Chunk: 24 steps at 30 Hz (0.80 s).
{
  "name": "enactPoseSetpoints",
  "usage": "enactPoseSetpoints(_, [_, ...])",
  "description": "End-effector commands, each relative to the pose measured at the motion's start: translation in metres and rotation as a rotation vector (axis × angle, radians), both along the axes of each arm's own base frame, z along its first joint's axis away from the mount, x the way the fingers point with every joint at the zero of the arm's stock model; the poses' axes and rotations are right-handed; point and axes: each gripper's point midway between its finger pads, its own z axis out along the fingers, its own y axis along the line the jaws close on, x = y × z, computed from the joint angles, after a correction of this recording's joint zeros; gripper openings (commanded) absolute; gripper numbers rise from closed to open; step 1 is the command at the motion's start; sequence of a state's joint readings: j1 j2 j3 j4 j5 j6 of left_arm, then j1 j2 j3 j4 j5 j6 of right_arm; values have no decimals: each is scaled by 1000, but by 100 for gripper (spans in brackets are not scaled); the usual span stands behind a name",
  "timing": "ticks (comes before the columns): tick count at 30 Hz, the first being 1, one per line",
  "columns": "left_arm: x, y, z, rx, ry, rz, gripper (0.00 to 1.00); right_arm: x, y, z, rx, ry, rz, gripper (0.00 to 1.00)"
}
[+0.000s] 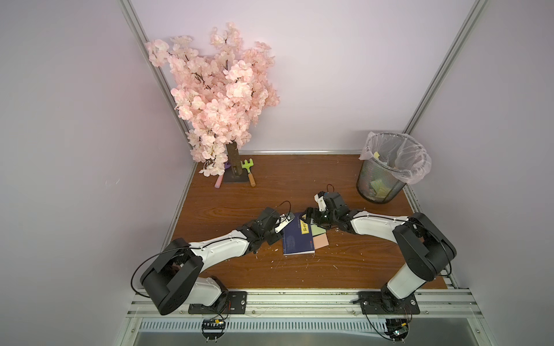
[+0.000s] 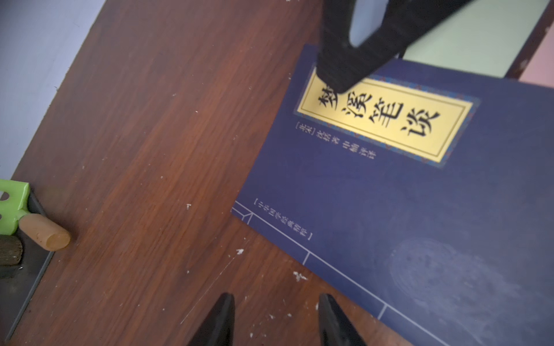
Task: Peel off the used sticky note
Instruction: Open the book at the center of the board.
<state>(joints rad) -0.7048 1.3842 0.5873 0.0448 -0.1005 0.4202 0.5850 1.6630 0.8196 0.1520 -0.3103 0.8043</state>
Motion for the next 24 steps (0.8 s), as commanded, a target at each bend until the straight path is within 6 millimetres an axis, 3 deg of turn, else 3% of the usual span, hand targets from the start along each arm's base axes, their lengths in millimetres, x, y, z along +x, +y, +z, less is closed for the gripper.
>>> enactPoseSetpoints(1, [6,2,-3,17,-4,13,46,6,11,16,-5,-50,28,85])
enactPoseSetpoints(11, [15,-1,-18,56,18,23,47,9,13,16,-31,-58,25,85])
enactPoseSetpoints(24, [24,-17,-17,25,43,12,48,7,16,7,-23,-40,39,86])
